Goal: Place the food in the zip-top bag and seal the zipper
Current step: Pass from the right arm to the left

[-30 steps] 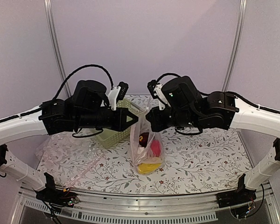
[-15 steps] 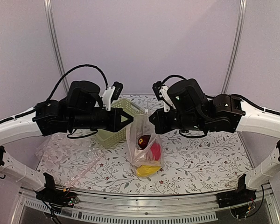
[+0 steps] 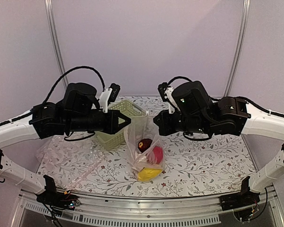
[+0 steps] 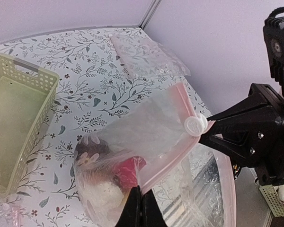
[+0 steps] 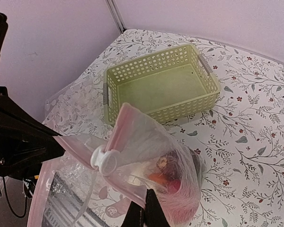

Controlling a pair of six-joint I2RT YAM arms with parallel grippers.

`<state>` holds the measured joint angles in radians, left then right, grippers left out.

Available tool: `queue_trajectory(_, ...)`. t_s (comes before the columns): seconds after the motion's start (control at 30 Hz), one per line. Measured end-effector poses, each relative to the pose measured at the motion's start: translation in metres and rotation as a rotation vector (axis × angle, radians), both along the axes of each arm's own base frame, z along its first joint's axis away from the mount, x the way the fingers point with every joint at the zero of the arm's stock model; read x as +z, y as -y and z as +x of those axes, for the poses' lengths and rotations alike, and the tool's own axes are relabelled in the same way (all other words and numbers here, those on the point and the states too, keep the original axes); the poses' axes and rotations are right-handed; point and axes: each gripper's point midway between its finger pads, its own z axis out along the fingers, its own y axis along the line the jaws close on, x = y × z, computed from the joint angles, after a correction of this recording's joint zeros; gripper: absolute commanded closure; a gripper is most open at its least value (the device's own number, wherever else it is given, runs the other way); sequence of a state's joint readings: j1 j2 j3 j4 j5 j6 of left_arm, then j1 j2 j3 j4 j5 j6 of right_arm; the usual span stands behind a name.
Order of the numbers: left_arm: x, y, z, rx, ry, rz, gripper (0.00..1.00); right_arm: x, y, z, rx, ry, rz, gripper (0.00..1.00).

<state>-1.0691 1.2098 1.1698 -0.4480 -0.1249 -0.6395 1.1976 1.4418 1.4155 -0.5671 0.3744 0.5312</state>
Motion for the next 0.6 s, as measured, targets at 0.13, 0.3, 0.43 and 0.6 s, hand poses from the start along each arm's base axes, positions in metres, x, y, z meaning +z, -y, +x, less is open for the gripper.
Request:
queue_trajectory(0.13, -0.0008, -0.0011, 0.0013, 0.005, -0.001, 0.002, 1.00, -0.0002, 0.0011, 0.0012, -0.010, 0.003, -0.001, 1.00)
queue_trajectory(0.3, -0.0023, -0.0033, 0.0032, 0.014, -0.001, 0.009, 1.00, 0.0002, 0.0024, 0.0026, -0.019, 0.008, -0.003, 1.00)
queue_trajectory(0.43, -0.0032, -0.0060, 0.0033, 0.019, -0.002, 0.012, 1.00, -0.0008, 0.0041, 0.0032, -0.026, 0.010, -0.006, 1.00)
queue_trajectory(0.6, -0.0044, -0.0085, 0.0053, 0.029, -0.003, 0.019, 1.00, -0.0015, 0.0064, 0.0037, -0.034, 0.012, -0.008, 1.00)
